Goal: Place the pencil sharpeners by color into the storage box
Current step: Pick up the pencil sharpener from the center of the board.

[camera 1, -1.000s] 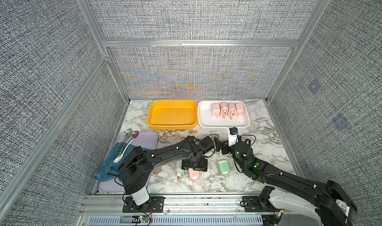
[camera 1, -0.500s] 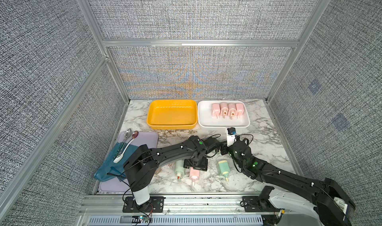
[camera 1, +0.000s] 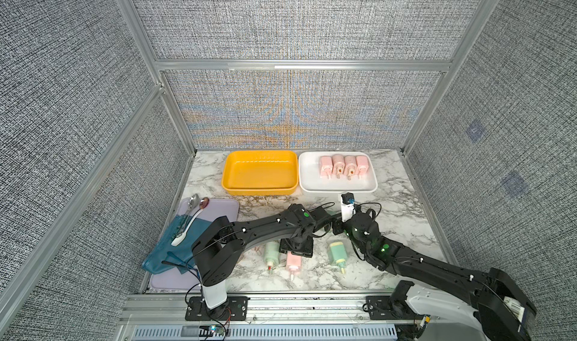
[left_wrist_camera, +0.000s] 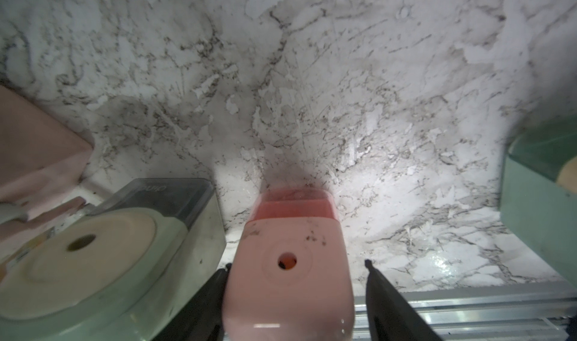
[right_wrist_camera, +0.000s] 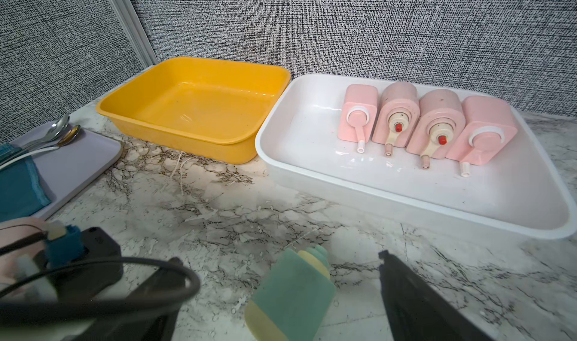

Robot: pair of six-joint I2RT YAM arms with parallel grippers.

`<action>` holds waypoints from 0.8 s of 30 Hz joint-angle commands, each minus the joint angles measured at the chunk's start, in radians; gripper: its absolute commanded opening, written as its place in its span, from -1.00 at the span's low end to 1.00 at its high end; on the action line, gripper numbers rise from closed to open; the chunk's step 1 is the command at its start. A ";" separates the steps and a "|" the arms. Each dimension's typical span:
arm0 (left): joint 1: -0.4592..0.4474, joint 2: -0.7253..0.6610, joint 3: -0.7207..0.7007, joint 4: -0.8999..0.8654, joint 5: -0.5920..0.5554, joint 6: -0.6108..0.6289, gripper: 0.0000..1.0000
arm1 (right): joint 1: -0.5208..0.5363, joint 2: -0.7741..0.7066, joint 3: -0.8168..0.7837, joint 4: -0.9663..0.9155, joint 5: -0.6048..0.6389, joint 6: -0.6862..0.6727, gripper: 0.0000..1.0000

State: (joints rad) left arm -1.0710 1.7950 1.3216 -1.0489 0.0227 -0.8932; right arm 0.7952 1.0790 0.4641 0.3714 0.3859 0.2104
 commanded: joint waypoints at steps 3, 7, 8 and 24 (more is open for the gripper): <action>0.000 0.000 -0.013 -0.020 0.003 0.002 0.31 | 0.003 -0.001 0.005 0.031 -0.003 -0.003 0.98; 0.000 -0.001 -0.018 -0.019 0.005 0.003 0.26 | 0.005 0.007 0.019 0.016 -0.022 -0.001 0.98; 0.000 0.000 -0.019 -0.019 0.007 0.003 0.24 | 0.006 0.009 0.022 0.015 -0.021 0.001 0.98; 0.002 -0.044 0.039 -0.076 -0.079 0.086 -0.95 | 0.009 -0.018 0.004 0.081 0.028 0.009 0.98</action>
State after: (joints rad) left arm -1.0706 1.7653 1.3426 -1.0882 -0.0116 -0.8417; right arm 0.8047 1.0679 0.4686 0.4023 0.3809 0.2100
